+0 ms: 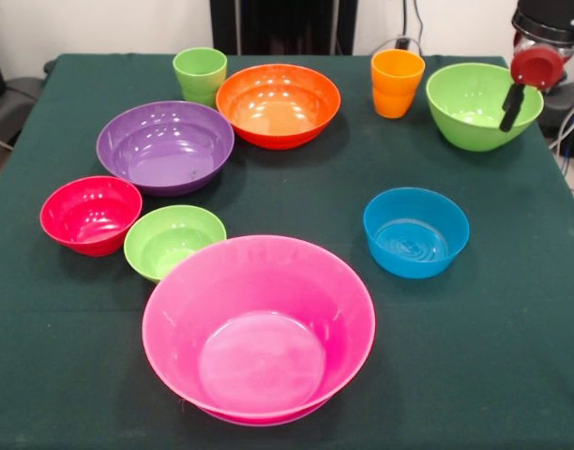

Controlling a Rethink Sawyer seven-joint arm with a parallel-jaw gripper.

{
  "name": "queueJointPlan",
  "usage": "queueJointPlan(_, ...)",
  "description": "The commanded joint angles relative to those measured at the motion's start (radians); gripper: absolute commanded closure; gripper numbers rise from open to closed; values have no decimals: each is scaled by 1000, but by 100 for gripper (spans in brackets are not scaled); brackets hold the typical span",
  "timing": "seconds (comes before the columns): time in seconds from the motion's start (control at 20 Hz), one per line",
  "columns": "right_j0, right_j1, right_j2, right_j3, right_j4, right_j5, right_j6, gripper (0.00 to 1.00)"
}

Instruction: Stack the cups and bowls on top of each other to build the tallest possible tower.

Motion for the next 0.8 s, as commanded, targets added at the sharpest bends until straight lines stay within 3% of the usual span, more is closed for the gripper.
queueJointPlan(0.05,-34,16,181,94,25,-65,92,0)
queueJointPlan(0.8,-23,47,152,74,19,-73,117,0)
